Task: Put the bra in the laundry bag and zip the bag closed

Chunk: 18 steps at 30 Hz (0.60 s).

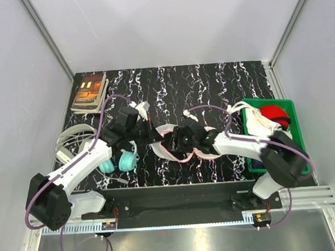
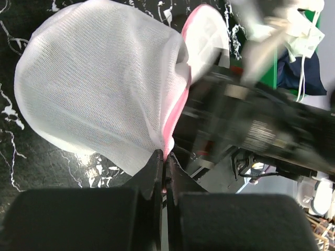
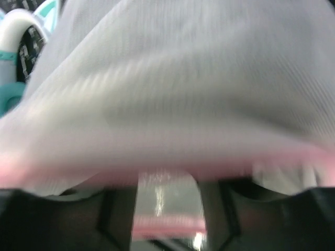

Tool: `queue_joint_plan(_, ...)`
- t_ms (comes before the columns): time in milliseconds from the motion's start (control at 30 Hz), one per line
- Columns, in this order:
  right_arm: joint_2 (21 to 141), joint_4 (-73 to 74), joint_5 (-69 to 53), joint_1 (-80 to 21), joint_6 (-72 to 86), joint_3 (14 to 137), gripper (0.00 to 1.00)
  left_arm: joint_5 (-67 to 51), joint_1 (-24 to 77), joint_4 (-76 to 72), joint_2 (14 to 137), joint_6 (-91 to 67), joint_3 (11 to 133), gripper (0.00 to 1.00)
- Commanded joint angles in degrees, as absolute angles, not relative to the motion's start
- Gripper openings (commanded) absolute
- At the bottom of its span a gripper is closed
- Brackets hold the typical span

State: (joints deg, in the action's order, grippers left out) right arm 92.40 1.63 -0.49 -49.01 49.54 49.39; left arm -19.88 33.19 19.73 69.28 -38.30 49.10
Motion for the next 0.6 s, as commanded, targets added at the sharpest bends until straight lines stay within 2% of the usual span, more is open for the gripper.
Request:
queue_joint_plan(0,78.1,15.4,3.0,-49.1,50.5,47.7,0.66,-17.9,33.0,17.1,66.7,-39.7,49.0,0.00)
queue_joint_plan(100,67.4,24.5,6.0,-49.1,52.8,46.1,0.73,-17.1,32.7,17.4,66.8,-39.5,49.4,0.00)
queue_joint_plan(133,62.7,26.8,7.4,-49.0,54.2,45.5,0.79,-16.9,32.7,17.3,66.6,-39.6,49.4,0.00)
queue_joint_plan(267,54.9,33.7,13.4,-45.9,61.1,39.1,0.85,-16.9,32.5,17.1,66.0,-39.7,49.0,0.00)
queue_joint_plan(400,51.9,32.7,13.5,-38.7,67.4,34.1,0.85,-17.6,32.4,16.8,65.7,-39.7,48.3,0.00)
queue_joint_plan(567,52.6,24.6,16.3,-36.3,71.0,29.9,0.81,-18.5,32.4,15.9,65.3,-40.0,47.0,0.00)
